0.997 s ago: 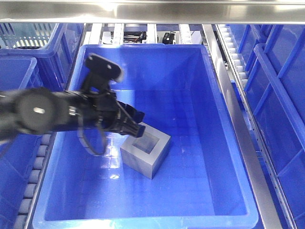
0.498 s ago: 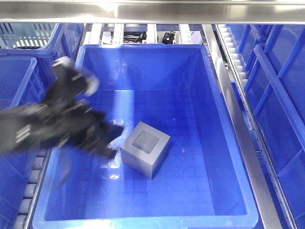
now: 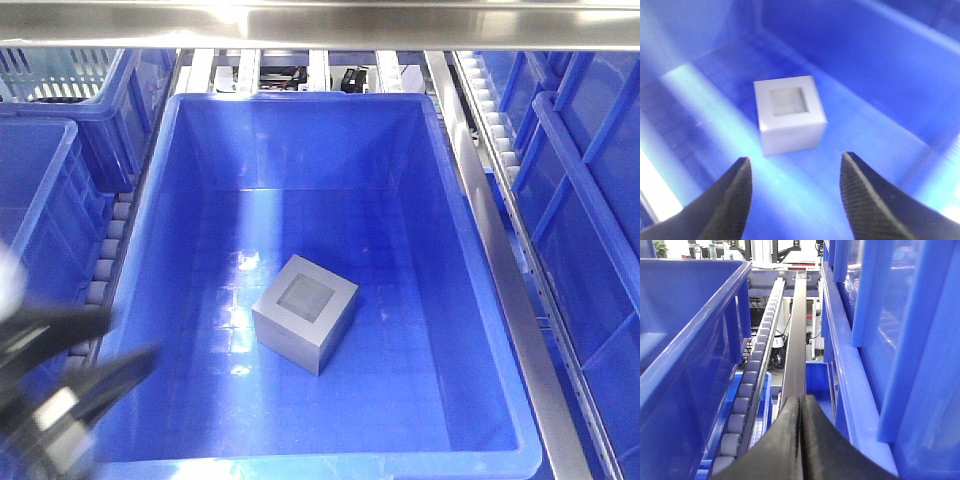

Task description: Sort gray base to blue bin

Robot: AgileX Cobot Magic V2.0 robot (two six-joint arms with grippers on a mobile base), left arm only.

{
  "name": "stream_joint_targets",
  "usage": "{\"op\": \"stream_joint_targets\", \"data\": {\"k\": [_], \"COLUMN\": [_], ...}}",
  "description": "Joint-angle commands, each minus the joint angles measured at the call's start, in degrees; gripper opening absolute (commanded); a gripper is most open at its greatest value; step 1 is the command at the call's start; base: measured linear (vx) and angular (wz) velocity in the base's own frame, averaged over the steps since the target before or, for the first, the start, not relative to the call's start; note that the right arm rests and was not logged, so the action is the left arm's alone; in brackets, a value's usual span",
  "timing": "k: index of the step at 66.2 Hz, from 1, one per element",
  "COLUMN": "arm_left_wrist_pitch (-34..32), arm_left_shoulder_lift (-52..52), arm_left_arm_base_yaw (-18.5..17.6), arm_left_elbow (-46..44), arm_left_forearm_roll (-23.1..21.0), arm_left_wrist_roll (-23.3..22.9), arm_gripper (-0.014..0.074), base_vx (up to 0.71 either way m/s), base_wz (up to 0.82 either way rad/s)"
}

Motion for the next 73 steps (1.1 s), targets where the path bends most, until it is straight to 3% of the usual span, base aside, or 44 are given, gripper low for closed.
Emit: {"op": "stream_joint_targets", "data": {"k": [1, 19, 35, 42, 54, 73], "arm_left_wrist_pitch": [-1.19, -2.34, -3.57, -5.53, -6.31, -2.84], "arm_left_shoulder_lift": [-6.16, -21.24, -25.46, -25.46, -25.46, -25.41], "arm_left_arm_base_yaw": [-0.13, -0.13, -0.13, -0.13, -0.13, -0.13], "arm_left_elbow": [0.19, 6.56, 10.64, 11.12, 11.12, 11.12], "arm_left_forearm_roll": [-0.79, -0.04, 2.40, 1.80, 1.80, 1.80], "arm_left_wrist_roll": [-1.62, -3.16, -3.18, -3.24, -3.29, -3.27], "arm_gripper": [0.0376, 0.0376, 0.0353, 0.0256, -0.0008, -0.0007], "base_vx": [0.00, 0.00, 0.00, 0.00, 0.00, 0.00], "base_wz": [0.00, 0.00, 0.00, 0.00, 0.00, 0.00]}}
